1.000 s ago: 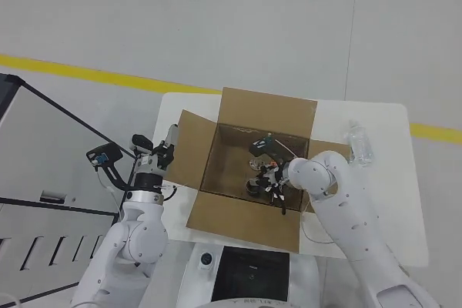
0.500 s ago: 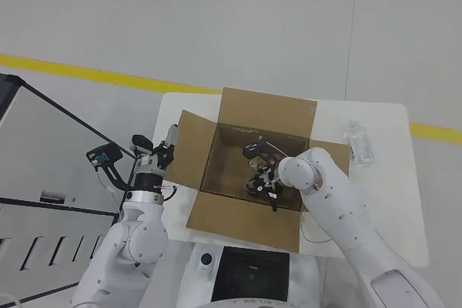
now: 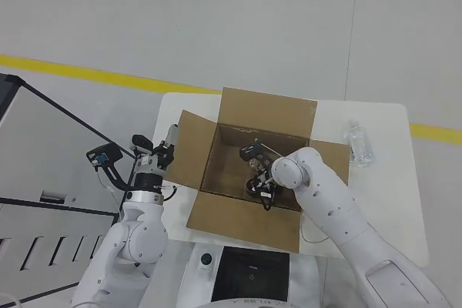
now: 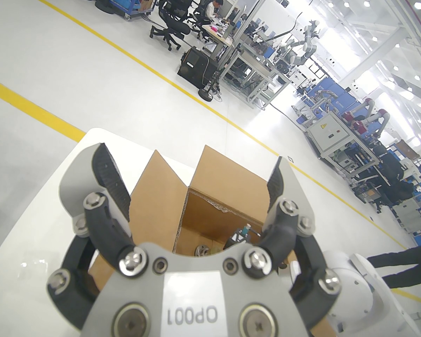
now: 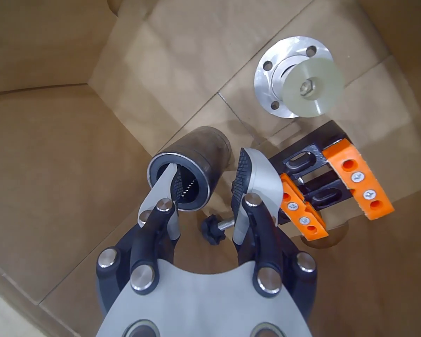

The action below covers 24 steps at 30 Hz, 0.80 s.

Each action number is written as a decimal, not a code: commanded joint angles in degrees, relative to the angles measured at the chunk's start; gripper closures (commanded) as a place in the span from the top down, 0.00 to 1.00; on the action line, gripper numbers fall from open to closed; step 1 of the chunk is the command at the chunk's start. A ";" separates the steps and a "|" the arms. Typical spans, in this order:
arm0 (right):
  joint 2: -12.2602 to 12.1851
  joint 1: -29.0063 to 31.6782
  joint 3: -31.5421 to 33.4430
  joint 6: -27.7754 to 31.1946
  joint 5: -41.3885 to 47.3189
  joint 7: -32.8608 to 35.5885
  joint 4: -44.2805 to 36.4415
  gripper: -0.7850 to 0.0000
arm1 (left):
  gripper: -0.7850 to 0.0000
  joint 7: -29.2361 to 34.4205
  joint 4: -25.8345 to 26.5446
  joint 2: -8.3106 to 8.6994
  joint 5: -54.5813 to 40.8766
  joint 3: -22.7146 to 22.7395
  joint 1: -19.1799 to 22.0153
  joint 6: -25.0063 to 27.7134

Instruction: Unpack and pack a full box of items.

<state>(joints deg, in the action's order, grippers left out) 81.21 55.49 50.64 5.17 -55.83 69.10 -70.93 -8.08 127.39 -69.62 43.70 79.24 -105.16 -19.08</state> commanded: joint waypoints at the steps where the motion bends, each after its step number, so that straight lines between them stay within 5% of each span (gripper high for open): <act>1: 0.09 -0.15 -0.41 0.09 -0.13 -0.67 0.59 0.12 | 1.00 0.00 0.00 0.00 0.00 0.00 -0.01 0.01; 2: 0.12 -0.23 -0.58 0.13 -0.19 -0.94 0.83 0.00 | 1.00 0.00 0.00 0.00 0.00 0.00 -0.01 0.01; 14: -1.27 3.18 2.53 3.14 0.61 -3.69 -7.53 0.00 | 1.00 0.00 0.00 0.00 0.00 0.00 -0.01 0.01; 24: -6.45 23.56 25.12 2.46 -3.08 -3.82 -48.15 0.00 | 1.00 0.00 0.00 0.00 0.00 0.00 -0.01 0.01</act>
<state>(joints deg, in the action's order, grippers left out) 75.25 75.16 71.65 7.76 -57.65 66.55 -112.51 -8.08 127.39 -69.62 43.70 79.24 -105.16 -19.08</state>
